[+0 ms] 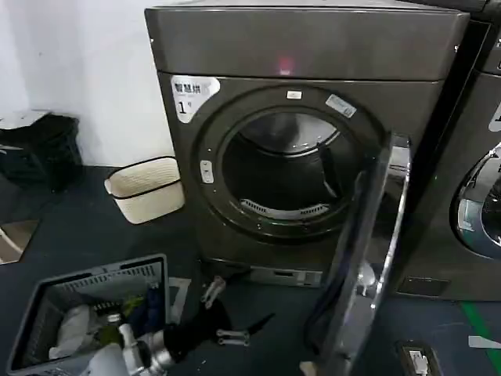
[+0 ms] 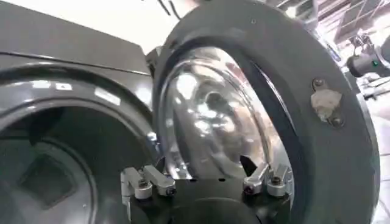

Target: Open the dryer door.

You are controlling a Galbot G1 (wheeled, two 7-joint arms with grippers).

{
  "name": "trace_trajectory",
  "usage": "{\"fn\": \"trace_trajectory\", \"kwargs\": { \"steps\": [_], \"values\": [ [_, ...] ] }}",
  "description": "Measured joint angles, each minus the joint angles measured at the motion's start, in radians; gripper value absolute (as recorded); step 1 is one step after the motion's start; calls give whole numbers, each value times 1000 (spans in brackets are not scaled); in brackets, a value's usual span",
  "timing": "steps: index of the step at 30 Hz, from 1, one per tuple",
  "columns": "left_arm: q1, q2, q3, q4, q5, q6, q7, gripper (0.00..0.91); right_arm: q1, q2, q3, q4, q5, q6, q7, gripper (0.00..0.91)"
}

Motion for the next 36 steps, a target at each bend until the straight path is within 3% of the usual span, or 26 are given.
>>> {"fn": "trace_trajectory", "kwargs": {
  "steps": [15, 22, 26, 31, 36],
  "values": [
    [-287, -124, 357, 143, 7, 13, -11, 907, -69, 48, 198, -241, -2, 63, 108, 907],
    [-411, -214, 507, 218, 22, 15, -18, 907, -93, 48, 271, -370, -1, 129, 170, 907],
    [-466, -272, 580, 257, 35, 21, -22, 907, -102, 52, 302, -436, -41, 167, 227, 907],
    [-514, -354, 653, 303, 56, 37, -24, 907, -113, 60, 331, -495, -96, 161, 300, 907],
    [-544, -433, 708, 338, 90, 45, -26, 907, -120, 70, 353, -530, -103, 133, 333, 907]
  ]
}}
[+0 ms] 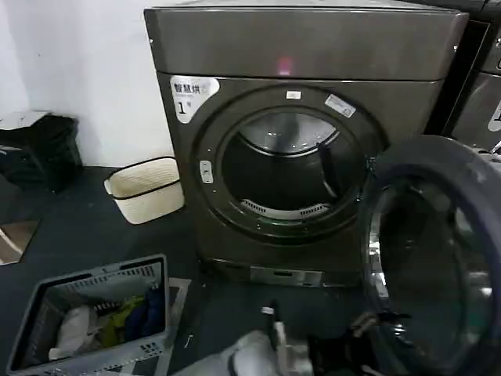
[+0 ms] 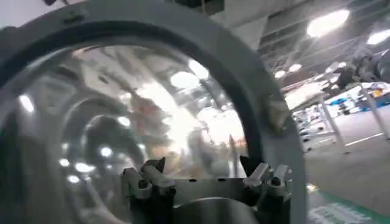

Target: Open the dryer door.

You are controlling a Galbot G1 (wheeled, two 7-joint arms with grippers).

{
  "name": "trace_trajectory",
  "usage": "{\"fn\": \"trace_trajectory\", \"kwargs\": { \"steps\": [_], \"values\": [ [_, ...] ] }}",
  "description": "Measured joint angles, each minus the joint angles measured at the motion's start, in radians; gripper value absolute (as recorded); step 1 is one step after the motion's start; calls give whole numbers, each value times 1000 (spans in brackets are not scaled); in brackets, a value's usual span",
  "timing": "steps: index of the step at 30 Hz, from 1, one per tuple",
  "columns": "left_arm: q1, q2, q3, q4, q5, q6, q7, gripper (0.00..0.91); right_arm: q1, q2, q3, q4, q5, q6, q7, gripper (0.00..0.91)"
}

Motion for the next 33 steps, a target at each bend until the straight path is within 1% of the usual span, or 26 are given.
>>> {"fn": "trace_trajectory", "kwargs": {
  "steps": [12, 23, 33],
  "values": [
    [-38, -174, 114, 97, 86, 22, -23, 907, 1, 33, 5, 13, 3, -16, 12, 907],
    [-67, -346, 178, 249, 143, 20, -28, 907, 2, 63, -9, 39, -7, -13, 3, 907],
    [-68, -347, 184, 385, 197, 19, -37, 907, 4, 80, -13, 58, -15, -13, 3, 907]
  ]
}}
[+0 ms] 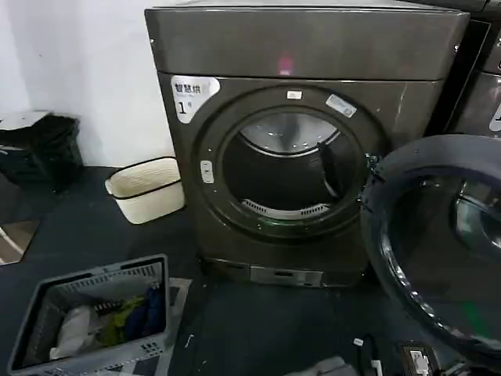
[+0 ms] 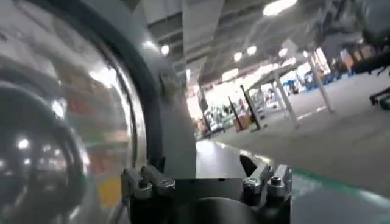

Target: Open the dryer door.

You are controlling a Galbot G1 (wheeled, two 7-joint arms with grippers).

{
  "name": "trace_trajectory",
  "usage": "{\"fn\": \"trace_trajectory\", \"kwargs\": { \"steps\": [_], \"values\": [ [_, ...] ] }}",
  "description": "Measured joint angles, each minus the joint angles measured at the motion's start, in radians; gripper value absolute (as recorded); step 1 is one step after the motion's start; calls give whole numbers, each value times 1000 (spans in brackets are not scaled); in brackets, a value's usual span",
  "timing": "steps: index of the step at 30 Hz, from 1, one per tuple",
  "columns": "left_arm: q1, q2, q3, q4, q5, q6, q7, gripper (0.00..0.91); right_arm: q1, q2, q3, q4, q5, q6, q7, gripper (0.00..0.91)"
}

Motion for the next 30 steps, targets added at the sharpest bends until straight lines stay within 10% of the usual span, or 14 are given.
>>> {"fn": "trace_trajectory", "kwargs": {
  "steps": [12, 30],
  "values": [
    [38, 0, 19, 40, 29, 20, 5, 907, -1, 18, -7, 23, 2, 6, -3, 907],
    [47, 70, -108, -273, -78, 76, 11, 907, -1, 7, -45, 52, 37, 24, -4, 907]
  ]
}}
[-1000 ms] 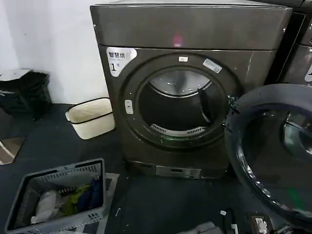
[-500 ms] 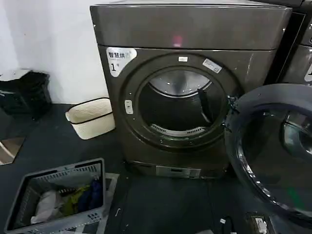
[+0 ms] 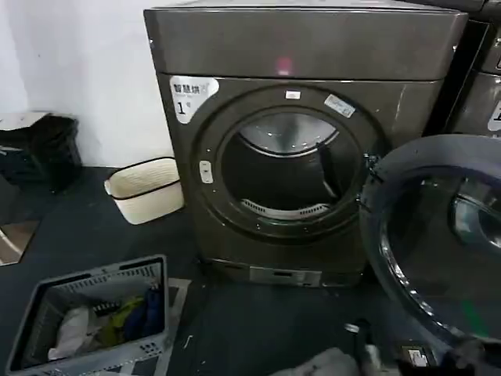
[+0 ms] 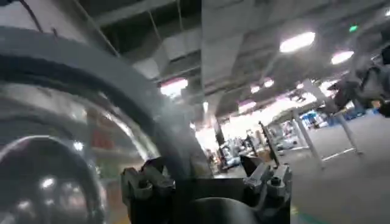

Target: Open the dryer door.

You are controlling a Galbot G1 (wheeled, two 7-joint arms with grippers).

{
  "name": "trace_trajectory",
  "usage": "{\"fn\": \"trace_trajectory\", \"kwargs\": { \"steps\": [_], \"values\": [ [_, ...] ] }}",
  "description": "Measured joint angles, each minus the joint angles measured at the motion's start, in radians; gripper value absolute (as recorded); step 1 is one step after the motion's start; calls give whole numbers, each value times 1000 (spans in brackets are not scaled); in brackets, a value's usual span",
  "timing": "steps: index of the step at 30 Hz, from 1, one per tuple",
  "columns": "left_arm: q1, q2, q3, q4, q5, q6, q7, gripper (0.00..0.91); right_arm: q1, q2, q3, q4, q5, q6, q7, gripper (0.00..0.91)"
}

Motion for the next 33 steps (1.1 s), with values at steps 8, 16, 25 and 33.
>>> {"fn": "trace_trajectory", "kwargs": {
  "steps": [8, 16, 25, 33],
  "values": [
    [41, 214, -100, -159, -58, 8, -6, 907, 7, -8, -22, 34, 32, -17, 3, 907],
    [150, 402, -256, -301, -129, 58, -50, 907, 16, -28, -48, 55, 47, -36, 11, 907],
    [360, 560, -548, -437, -212, 142, -139, 907, 39, -67, -91, 61, 58, -53, 26, 907],
    [507, 604, -798, -474, -278, 239, -265, 907, 66, -111, -141, 67, 54, -77, 29, 907]
  ]
}}
